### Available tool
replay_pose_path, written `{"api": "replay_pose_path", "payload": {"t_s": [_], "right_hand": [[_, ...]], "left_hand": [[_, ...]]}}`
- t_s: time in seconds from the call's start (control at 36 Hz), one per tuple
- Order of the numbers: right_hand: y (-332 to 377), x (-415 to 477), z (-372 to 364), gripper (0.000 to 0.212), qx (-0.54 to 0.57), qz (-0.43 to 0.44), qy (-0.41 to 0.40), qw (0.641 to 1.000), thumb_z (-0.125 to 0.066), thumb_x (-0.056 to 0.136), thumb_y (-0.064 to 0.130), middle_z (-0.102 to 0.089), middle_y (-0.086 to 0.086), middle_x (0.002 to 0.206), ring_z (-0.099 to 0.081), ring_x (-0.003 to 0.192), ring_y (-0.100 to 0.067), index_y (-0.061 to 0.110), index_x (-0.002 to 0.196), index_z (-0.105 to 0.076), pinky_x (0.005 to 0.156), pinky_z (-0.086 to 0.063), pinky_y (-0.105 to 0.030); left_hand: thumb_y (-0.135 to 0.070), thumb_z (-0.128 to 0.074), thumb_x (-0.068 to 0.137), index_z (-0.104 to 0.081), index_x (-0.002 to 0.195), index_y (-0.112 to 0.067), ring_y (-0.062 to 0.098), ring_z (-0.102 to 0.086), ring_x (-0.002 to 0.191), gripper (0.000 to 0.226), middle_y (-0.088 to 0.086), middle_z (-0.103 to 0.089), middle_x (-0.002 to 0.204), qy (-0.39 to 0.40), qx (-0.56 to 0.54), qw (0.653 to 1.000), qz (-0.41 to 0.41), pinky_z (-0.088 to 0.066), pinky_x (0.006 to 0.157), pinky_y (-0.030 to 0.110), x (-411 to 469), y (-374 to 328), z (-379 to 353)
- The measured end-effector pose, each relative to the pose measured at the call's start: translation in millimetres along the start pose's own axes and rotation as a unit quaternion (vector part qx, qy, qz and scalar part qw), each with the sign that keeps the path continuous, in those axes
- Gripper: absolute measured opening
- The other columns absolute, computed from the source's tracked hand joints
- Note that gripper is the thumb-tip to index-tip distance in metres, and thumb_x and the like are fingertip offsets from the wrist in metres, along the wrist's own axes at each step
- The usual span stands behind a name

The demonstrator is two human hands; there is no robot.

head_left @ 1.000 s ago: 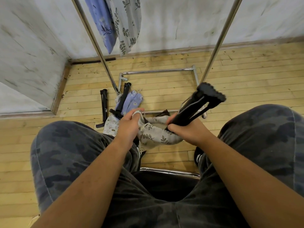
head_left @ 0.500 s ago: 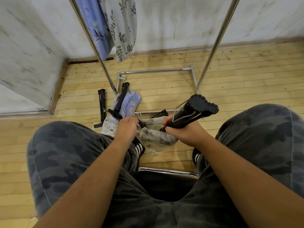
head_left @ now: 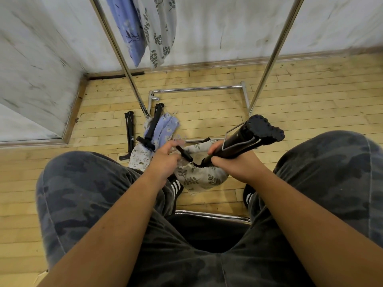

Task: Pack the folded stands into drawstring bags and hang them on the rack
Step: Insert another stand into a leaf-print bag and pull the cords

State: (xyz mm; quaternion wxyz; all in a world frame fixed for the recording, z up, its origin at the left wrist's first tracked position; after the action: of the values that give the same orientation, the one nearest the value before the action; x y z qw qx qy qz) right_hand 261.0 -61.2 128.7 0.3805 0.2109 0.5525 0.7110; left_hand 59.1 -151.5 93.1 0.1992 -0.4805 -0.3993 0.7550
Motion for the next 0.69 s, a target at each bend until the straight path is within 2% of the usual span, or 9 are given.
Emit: {"api": "replay_pose_path", "payload": {"t_s": [0.06,0.14,0.25,0.31,0.36,0.42,0.53,0.58,0.69], "right_hand": [[1,0,0,0.013,-0.001,-0.001,0.008,1.0,-0.07,0.082,-0.007,-0.072,-0.002,0.097,-0.067,0.092,0.0,0.0,0.092,-0.073,0.078,-0.051,-0.009],[1,-1,1,0.013,-0.003,-0.01,0.025,1.0,-0.071,0.082,-0.003,-0.072,-0.001,0.097,-0.067,0.094,-0.003,0.006,0.092,-0.075,0.078,-0.053,-0.011],[1,-1,0,0.015,-0.025,-0.011,0.055,0.998,-0.071,0.082,0.002,-0.073,0.001,0.095,-0.068,0.093,-0.005,0.013,0.089,-0.076,0.083,-0.056,-0.016],[0,-1,0,0.015,-0.03,-0.018,0.074,0.997,-0.072,0.08,0.001,-0.073,0.002,0.091,-0.067,0.089,-0.002,0.014,0.087,-0.075,0.078,-0.054,-0.013],[-3,-2,-2,0.016,-0.036,-0.031,0.092,0.995,-0.074,0.08,0.003,-0.073,0.004,0.09,-0.069,0.088,-0.003,0.018,0.085,-0.074,0.079,-0.056,-0.017],[-6,-3,-4,0.016,-0.055,-0.038,0.103,0.992,-0.076,0.079,0.008,-0.074,0.007,0.09,-0.07,0.089,-0.004,0.023,0.084,-0.073,0.082,-0.058,-0.024],[-14,-3,-7,0.011,-0.079,-0.064,0.087,0.991,-0.078,0.082,0.012,-0.076,0.004,0.091,-0.07,0.085,-0.003,0.019,0.091,-0.077,0.075,-0.057,-0.02],[-16,-2,-5,0.011,-0.073,-0.07,0.064,0.993,-0.079,0.082,0.013,-0.077,0.002,0.091,-0.07,0.085,-0.007,0.017,0.092,-0.078,0.078,-0.06,-0.027],[-18,3,-2,0.018,-0.064,-0.067,0.016,0.996,-0.077,0.08,0.011,-0.076,0.007,0.093,-0.07,0.09,-0.005,0.023,0.092,-0.078,0.084,-0.06,-0.029]], "left_hand": [[-0.005,-0.055,0.1,-0.074,0.114,-0.031,0.008,-0.071,0.094,0.035,-0.011,-0.07,0.114,0.001,0.004,1.0,-0.028,-0.062,0.082,0.03,-1,0,-1],[-0.013,-0.053,0.105,-0.077,0.106,-0.028,0.008,-0.065,0.078,0.028,-0.008,-0.072,0.097,-0.025,0.033,0.996,-0.075,-0.05,0.057,0.012,-2,0,1],[-0.003,-0.048,0.104,-0.075,0.095,-0.007,0.006,-0.045,0.047,0.028,-0.002,-0.066,0.076,-0.047,0.041,0.993,-0.101,-0.038,0.043,0.016,0,2,3],[-0.012,-0.052,0.105,-0.076,0.094,-0.02,0.008,-0.046,0.048,0.029,-0.003,-0.068,0.081,-0.062,0.03,0.992,-0.108,-0.042,0.048,0.022,3,2,6],[-0.024,-0.056,0.105,-0.076,0.097,-0.035,0.011,-0.068,0.083,0.024,-0.005,-0.073,0.107,-0.078,-0.01,0.991,-0.11,-0.06,0.075,0.033,3,-1,8],[-0.03,-0.059,0.104,-0.072,0.101,-0.04,0.021,-0.068,0.112,0.016,-0.003,-0.07,0.121,-0.076,-0.044,0.991,-0.104,-0.057,0.098,0.051,2,-4,7],[-0.031,-0.061,0.103,-0.065,0.116,-0.044,0.023,-0.069,0.104,0.019,0.005,-0.066,0.122,-0.059,-0.039,0.991,-0.111,-0.058,0.097,0.048,1,-3,4],[-0.032,-0.063,0.101,-0.065,0.118,-0.047,0.019,-0.069,0.108,0.023,0.001,-0.066,0.125,-0.047,-0.034,0.993,-0.107,-0.057,0.099,0.048,1,-2,3],[-0.033,-0.07,0.094,-0.068,0.114,-0.051,0.018,-0.063,0.121,0.027,-0.005,-0.06,0.135,-0.023,-0.034,0.996,-0.083,-0.053,0.103,0.043,2,-2,2]]}}
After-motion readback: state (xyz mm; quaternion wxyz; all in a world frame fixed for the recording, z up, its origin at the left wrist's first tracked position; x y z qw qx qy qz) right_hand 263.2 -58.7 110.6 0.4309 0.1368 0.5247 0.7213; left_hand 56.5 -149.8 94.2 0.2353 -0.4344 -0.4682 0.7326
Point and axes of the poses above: each hand's wrist, its own x-axis towards the middle knuckle, its own z-axis out of the back of the hand, y = z × x, the point moved 2 cm from there along x, towards the middle knuckle
